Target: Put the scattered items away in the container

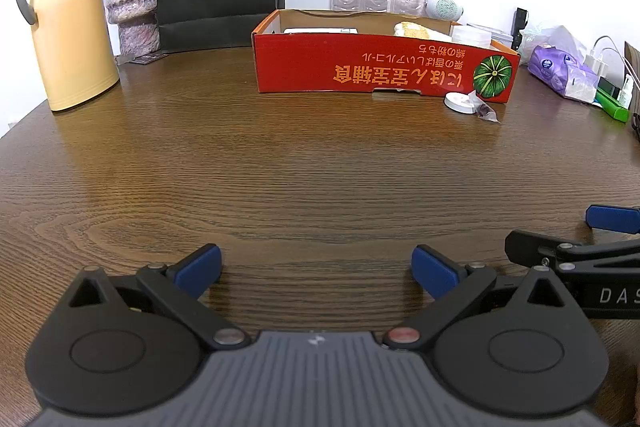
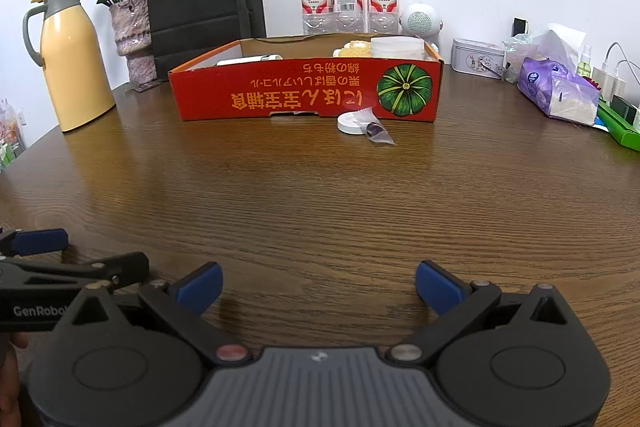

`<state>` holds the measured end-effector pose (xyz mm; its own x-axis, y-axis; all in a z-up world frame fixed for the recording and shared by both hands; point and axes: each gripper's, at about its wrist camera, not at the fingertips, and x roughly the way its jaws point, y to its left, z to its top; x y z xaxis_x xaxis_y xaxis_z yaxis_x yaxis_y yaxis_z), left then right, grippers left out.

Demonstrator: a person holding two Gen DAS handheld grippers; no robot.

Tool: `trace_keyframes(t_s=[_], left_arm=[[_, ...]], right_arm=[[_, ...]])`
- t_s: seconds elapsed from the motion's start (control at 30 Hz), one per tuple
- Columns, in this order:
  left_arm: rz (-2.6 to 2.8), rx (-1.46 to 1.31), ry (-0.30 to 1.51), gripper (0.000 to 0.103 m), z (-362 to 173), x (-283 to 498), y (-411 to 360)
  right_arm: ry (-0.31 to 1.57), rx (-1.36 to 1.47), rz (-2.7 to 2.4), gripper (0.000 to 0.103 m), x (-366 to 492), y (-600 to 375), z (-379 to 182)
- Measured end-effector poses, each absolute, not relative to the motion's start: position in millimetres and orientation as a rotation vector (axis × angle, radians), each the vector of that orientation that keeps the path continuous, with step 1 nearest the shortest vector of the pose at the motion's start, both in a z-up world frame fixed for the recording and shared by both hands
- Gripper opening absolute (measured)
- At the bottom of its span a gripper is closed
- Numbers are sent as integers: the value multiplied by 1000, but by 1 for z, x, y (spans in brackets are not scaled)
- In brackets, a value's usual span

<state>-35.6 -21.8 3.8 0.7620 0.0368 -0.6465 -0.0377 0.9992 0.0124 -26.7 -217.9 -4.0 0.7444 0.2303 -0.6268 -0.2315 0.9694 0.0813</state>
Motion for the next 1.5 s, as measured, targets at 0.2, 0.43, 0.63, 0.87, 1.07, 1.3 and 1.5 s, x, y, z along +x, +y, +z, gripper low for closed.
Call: trace_keyframes(t_s=[0.2, 0.43, 0.63, 0.87, 1.07, 1.3, 1.5], left_arm=[[42, -1, 703, 103, 4, -36, -22], [-12, -23, 685, 103, 16, -20, -15], [-192, 27, 650, 103, 32, 22, -24], [-315, 59, 632, 103, 31, 63, -53], [-356, 112, 637, 101, 30, 107, -96], [-204, 176, 641, 82, 6, 153, -166], [-158, 81, 681, 62, -1, 169, -172]], right_arm=[[686, -3, 253, 103, -27, -218, -4], [692, -95, 368, 100, 0, -221, 0], [623, -159, 287, 71, 83, -236, 15], [674, -97, 402, 23, 143, -245, -1], [675, -110, 312, 13, 117, -271, 18], [598, 92, 173, 13, 92, -324, 31], [560, 127, 203, 13, 79, -327, 35]])
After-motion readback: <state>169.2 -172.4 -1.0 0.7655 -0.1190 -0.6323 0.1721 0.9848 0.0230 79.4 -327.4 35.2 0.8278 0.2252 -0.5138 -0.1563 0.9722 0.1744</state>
